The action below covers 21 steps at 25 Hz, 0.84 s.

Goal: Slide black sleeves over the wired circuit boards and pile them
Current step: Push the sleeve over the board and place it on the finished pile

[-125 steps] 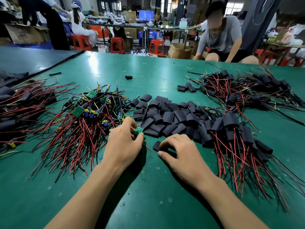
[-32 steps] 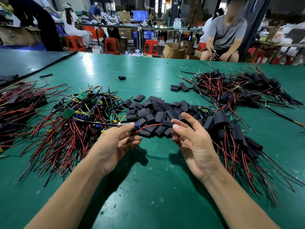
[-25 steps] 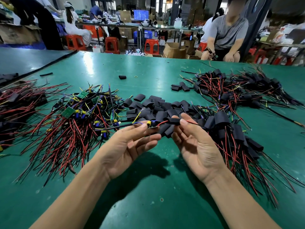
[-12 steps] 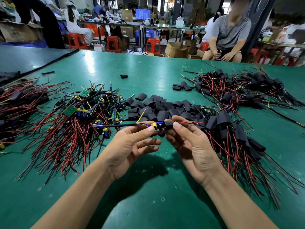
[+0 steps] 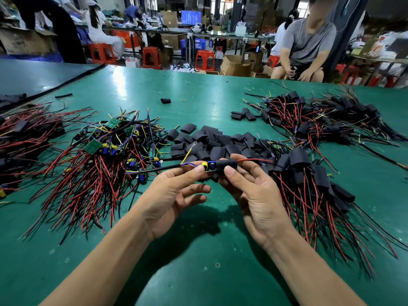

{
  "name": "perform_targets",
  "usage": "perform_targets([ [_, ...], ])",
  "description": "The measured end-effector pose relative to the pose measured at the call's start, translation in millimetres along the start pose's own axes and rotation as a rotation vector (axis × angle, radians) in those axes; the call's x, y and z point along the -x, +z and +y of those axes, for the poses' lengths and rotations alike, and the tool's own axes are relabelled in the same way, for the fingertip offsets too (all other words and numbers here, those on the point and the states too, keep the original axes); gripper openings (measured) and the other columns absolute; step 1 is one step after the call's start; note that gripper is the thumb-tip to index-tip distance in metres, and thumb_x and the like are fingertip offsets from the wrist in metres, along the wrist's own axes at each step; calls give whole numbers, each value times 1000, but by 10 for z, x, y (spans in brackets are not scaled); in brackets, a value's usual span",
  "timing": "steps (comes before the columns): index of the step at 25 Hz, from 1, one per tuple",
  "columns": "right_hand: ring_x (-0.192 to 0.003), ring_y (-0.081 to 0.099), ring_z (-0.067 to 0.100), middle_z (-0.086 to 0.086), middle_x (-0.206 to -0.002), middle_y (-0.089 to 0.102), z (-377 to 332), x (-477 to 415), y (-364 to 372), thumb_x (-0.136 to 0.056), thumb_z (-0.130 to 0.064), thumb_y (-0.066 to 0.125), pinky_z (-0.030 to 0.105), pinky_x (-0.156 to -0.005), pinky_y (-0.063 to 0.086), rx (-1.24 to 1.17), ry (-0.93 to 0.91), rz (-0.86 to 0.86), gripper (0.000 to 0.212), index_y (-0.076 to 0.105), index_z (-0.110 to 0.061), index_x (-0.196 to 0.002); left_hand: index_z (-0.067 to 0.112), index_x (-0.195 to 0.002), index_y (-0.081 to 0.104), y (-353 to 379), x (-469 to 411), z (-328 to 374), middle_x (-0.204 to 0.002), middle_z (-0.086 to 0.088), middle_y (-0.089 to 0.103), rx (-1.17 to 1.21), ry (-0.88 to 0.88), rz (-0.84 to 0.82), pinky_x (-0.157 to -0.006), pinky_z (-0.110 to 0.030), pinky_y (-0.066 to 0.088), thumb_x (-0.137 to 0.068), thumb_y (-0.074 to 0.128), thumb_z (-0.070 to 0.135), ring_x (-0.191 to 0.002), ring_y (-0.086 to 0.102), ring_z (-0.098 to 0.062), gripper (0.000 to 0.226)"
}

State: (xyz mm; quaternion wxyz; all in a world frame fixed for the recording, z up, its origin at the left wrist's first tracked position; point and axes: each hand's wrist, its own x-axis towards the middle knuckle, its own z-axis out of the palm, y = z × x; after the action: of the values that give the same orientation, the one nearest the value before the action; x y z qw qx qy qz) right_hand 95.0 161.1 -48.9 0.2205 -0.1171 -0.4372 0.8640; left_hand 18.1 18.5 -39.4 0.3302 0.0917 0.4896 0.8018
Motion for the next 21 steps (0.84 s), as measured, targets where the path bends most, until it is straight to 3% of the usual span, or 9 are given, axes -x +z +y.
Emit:
perform_targets([
  [15, -96, 73, 24, 15, -108, 75, -11, 26, -1, -64, -10, 78, 26, -78, 59, -33, 26, -87, 54, 62, -6, -115, 21, -87, 81, -62, -29, -39, -88, -4, 72, -97, 26, -31, -55, -22, 52, -65, 79, 29, -58, 63, -12, 24],
  [21, -86, 75, 21, 16, -101, 76, -13, -5, -14, -65, -10, 78, 25, -72, 59, -33, 34, -80, 52, 62, -6, -114, 24, -94, 80, -86, -23, -72, -93, -7, 77, -311, 261, -34, -55, -20, 49, -70, 80, 31, -61, 65, -17, 25],
])
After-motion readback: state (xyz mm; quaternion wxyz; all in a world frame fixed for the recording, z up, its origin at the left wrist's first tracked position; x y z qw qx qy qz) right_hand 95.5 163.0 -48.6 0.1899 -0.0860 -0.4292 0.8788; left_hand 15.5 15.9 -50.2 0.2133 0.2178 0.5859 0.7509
